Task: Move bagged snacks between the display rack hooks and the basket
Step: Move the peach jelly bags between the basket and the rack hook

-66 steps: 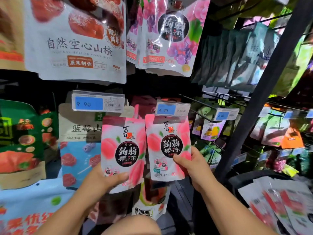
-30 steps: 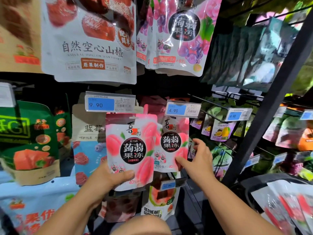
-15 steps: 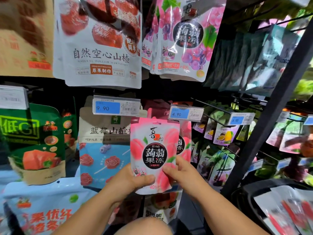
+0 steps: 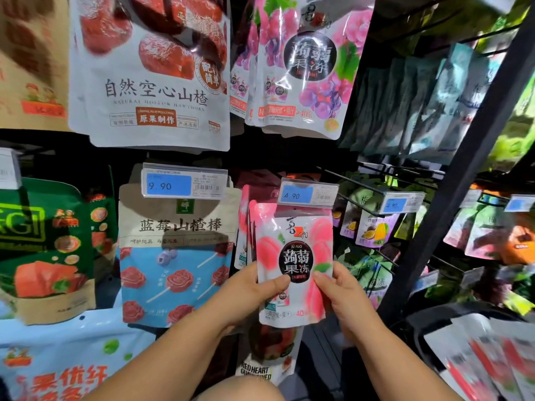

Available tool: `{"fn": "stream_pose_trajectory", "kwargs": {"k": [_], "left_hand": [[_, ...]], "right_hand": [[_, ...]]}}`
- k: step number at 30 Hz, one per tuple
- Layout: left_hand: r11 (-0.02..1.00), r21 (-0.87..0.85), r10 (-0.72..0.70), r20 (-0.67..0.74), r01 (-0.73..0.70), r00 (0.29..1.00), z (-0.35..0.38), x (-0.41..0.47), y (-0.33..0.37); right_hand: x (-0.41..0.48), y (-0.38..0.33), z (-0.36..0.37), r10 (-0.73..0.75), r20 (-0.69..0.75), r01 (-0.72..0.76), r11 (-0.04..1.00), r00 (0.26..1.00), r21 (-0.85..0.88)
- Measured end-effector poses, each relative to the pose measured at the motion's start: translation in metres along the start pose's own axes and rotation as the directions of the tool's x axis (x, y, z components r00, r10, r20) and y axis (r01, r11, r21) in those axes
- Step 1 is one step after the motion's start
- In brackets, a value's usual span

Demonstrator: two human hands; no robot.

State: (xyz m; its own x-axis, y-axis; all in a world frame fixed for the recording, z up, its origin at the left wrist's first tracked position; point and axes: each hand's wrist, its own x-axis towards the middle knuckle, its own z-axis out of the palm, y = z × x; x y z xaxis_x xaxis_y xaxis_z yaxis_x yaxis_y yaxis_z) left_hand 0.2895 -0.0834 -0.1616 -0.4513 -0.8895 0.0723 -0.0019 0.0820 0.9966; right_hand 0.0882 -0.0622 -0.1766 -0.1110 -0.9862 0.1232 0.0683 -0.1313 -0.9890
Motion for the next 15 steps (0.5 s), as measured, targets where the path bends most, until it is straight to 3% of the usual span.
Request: {"fn": "stream_pose_trajectory", "kwargs": {"k": [15], "left_hand": [[0.993, 0.114, 0.002, -0.062, 0.005, 0.998, 0.007, 0.015, -0.001]], "right_hand": [[0.016, -0.006, -0.005, 0.006, -0.044, -0.009, 0.999, 0.999, -0.050]]}}
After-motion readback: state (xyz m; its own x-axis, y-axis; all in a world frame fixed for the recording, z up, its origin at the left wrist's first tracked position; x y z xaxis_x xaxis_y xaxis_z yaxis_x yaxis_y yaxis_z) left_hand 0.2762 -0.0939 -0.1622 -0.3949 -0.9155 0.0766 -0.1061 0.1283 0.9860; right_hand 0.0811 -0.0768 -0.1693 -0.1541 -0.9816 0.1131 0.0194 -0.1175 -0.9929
